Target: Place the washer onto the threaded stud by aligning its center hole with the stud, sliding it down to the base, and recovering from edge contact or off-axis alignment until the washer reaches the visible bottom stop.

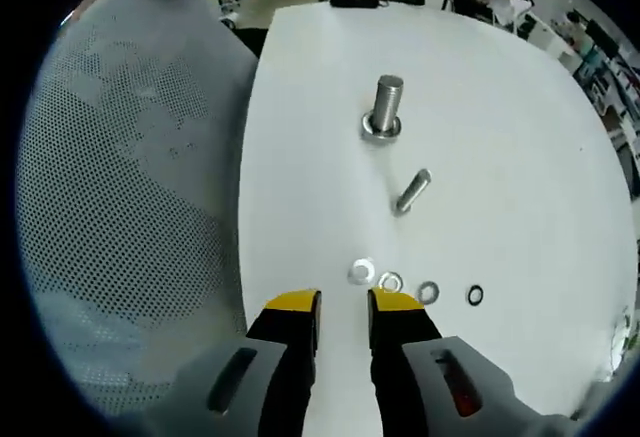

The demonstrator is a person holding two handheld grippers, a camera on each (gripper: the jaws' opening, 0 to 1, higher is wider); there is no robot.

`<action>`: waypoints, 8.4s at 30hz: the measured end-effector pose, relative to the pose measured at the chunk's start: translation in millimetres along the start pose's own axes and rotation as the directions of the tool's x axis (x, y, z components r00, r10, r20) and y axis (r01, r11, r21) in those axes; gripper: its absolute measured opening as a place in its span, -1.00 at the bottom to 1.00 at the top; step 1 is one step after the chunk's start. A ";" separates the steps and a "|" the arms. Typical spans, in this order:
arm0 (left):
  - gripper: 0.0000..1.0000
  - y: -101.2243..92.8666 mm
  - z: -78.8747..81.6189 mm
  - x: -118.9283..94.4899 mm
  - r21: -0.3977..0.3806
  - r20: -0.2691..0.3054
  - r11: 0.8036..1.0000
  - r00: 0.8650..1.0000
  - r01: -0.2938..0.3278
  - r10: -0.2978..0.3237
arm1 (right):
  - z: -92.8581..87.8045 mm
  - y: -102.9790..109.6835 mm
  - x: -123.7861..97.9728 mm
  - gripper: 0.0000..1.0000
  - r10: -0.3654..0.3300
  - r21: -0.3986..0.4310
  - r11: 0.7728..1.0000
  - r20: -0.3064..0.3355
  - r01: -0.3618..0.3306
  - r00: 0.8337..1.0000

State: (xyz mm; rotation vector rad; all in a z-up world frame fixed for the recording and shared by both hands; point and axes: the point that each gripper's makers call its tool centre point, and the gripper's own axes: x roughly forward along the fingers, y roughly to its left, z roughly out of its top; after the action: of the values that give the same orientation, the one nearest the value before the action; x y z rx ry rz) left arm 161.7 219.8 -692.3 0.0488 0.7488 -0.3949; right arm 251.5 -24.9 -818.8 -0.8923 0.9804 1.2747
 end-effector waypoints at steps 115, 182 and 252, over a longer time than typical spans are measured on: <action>-0.99 2.6 -10.2 0.7 -0.033 -0.048 0.999 0.999 -0.014 0.013 | 46.2 -43.9 33.4 -0.60 -0.059 0.020 0.998 0.000 0.059 0.998; -0.99 0.8 -6.5 1.6 -0.019 -0.032 1.000 0.999 0.005 -0.006 | -18.4 -42.6 16.8 -0.61 -0.139 0.297 0.947 0.025 0.126 0.990; -1.00 -0.8 -5.8 0.8 -0.004 -0.026 1.000 1.000 0.015 -0.015 | 66.4 -46.8 -12.0 -0.73 -0.117 0.221 0.971 0.132 0.085 0.984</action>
State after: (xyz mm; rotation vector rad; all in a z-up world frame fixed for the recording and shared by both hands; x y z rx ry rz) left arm 158.2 219.9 -697.0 0.0443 0.7759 -0.4080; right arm 303.5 28.7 -784.7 -0.6648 0.9265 1.1067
